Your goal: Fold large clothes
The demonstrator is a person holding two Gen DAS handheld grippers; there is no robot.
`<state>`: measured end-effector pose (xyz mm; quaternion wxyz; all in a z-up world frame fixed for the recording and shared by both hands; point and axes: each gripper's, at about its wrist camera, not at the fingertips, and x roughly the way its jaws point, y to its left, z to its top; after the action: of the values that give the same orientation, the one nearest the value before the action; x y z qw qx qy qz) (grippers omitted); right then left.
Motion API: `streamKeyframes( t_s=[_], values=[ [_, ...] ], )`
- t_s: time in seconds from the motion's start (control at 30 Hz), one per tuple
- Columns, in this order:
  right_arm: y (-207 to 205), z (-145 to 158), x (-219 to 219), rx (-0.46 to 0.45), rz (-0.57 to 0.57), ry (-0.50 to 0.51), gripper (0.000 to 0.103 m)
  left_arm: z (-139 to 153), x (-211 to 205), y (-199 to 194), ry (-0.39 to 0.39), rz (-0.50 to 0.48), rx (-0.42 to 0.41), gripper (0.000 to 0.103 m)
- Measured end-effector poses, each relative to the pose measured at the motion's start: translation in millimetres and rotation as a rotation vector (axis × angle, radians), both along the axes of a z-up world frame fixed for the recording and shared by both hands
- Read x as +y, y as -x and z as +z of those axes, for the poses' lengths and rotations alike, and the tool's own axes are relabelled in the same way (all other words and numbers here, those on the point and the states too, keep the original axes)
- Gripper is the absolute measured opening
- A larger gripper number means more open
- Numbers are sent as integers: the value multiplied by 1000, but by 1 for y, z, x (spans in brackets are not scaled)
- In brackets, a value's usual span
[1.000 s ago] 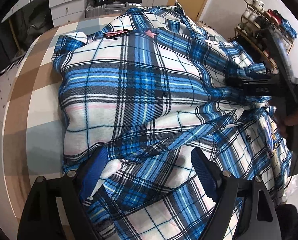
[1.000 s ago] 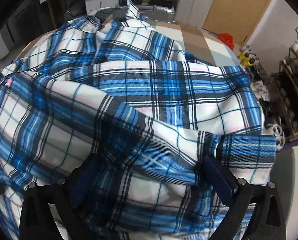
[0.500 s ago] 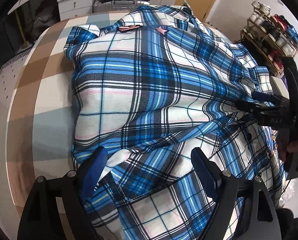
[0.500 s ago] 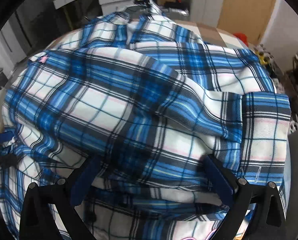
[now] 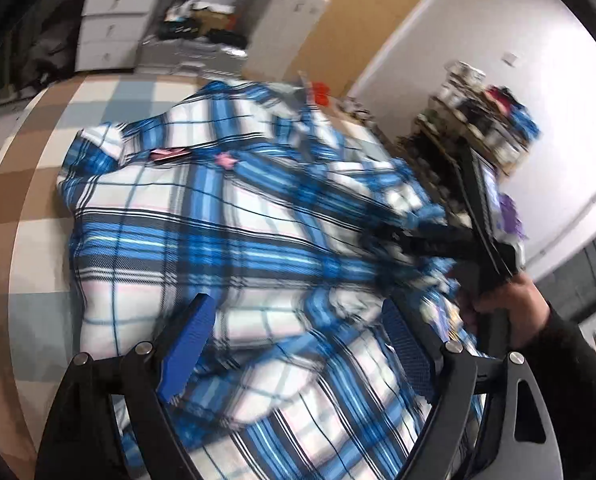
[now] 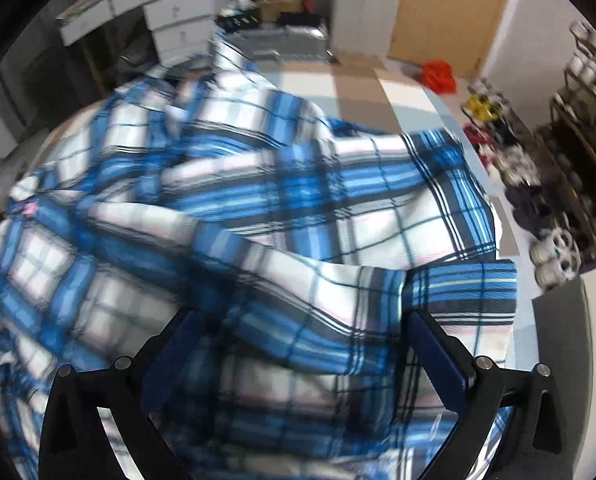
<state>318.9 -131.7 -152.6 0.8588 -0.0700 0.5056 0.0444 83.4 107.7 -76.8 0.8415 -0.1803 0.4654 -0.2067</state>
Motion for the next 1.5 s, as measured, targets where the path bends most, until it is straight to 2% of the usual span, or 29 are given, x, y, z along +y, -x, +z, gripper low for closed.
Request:
streamKeyframes(
  t_s=[0.03,0.1,0.13,0.27,0.33,0.4,0.47,0.5,0.57,0.6,0.67,0.73,0.83,0.9,0.97,1.0,1.03,1.1,1.17,1.2,1.23,1.27,1.3,1.33,1.37,1.43,1.47,1.5],
  values=[
    [-7,-9,-3,21,-3,7,103,-6,-1,-6,1,14,30,82],
    [-9,-19,0,31,13,38,103,-31,3,-19,0,49,163,82],
    [-7,-17,-2,14,14,37,103,-34,6,-17,18,56,164,82],
    [-1,-18,-5,49,20,19,103,-24,4,-12,-2,26,180,81],
    [3,-14,-3,68,40,24,103,-18,7,-10,4,45,195,80],
    [16,4,-9,28,35,-46,103,0,12,-6,-19,87,221,79],
    [24,21,-19,8,37,-122,103,25,11,-8,1,86,161,79],
    [28,34,-25,-1,48,-156,103,41,9,-9,-18,78,131,79],
    [28,54,-30,-30,49,-158,103,61,2,-19,-105,76,99,79],
    [25,66,-31,-43,57,-159,103,71,-5,-34,-186,68,87,79],
    [14,84,-28,-61,68,-159,103,78,-10,-62,-305,78,82,79],
    [-6,98,-23,-81,84,-164,103,77,-7,-90,-367,106,105,79],
    [-38,111,-5,-104,108,-159,103,78,-4,-138,-296,97,145,79],
    [-68,109,2,-95,114,-167,103,75,-11,-160,-253,85,167,79],
    [-101,100,8,-78,90,-186,103,70,-25,-177,-174,15,198,79],
    [-114,96,7,-70,73,-204,103,67,-36,-186,-193,5,201,79],
    [-122,92,4,-65,55,-218,103,62,-49,-197,-247,-8,202,79],
    [-142,83,-5,-63,8,-242,103,46,-69,-216,-432,-16,215,79],
    [-152,81,-11,-65,-13,-246,103,28,-73,-230,-585,-6,239,79],
    [-156,78,-15,-72,-22,-233,103,22,-71,-236,-624,9,258,79],
    [-159,76,-18,-85,-27,-220,103,20,-67,-239,-619,25,264,79],
    [-160,75,-19,-93,-22,-214,103,20,-61,-239,-591,36,257,76],
    [-161,73,-19,-99,-15,-208,103,23,-52,-238,-563,56,248,53],
    [-160,71,-19,-104,-2,-208,103,24,-45,-237,-558,74,250,10],
    [-160,68,-18,-104,9,-208,103,25,-38,-236,-543,86,249,0],
    [-157,65,-13,-103,36,-202,103,27,-25,-229,-433,80,240,0],
    [-155,66,-11,-111,56,-211,103,27,-21,-224,-409,72,241,0],
    [-151,67,-7,-127,75,-216,103,27,-18,-219,-416,84,231,0]
  ],
)
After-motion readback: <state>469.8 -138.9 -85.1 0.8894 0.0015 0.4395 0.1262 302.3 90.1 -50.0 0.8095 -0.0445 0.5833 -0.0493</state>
